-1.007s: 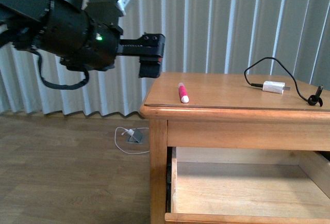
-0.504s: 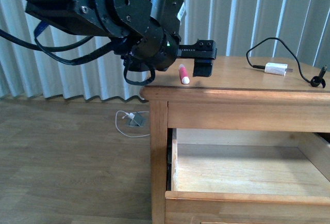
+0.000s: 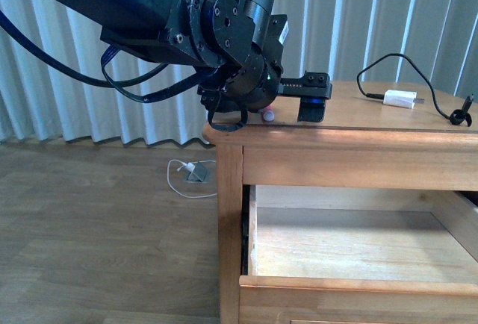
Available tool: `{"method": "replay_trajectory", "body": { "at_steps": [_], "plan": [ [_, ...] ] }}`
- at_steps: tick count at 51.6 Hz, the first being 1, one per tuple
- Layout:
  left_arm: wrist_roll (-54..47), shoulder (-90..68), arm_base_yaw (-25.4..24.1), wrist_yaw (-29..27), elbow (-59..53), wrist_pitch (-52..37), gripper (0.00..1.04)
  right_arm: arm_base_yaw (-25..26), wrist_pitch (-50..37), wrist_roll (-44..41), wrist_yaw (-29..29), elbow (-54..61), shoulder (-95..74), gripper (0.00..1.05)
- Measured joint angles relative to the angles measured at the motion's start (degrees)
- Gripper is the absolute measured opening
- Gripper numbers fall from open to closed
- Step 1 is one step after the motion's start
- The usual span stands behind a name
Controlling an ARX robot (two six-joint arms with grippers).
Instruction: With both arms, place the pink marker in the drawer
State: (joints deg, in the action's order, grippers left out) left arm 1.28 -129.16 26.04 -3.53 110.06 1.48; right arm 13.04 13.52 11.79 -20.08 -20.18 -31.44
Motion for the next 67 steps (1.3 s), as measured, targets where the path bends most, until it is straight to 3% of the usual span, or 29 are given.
{"method": "replay_trajectory", "body": {
  "at_steps": [5,32,38,49,59,67],
  "plan": [
    [-0.5,-0.2,0.0,-0.3,0.5,1.1,0.98,0.0,0.0,0.0,0.0,0.0,0.0,0.96],
    [-2.3,-0.2,-1.4,-1.8,1.2,3.8,0.21,0.0,0.0,0.0,0.0,0.0,0.0,0.96],
    [-2.6,0.9,-1.9,1.0,-1.0,1.6,0.15,0.0,0.0,0.0,0.0,0.0,0.0,0.96],
    [-4.9,5.7,-3.4,13.9,-10.5,-6.9,0.15,0.0,0.0,0.0,0.0,0.0,0.0,0.96],
    [-10.4,18.0,-4.6,35.0,-24.9,-11.1,0.15,0.0,0.0,0.0,0.0,0.0,0.0,0.96],
    [-13.3,22.4,-4.4,40.8,-29.8,-10.5,0.15,0.0,0.0,0.0,0.0,0.0,0.0,0.96]
  ]
}}
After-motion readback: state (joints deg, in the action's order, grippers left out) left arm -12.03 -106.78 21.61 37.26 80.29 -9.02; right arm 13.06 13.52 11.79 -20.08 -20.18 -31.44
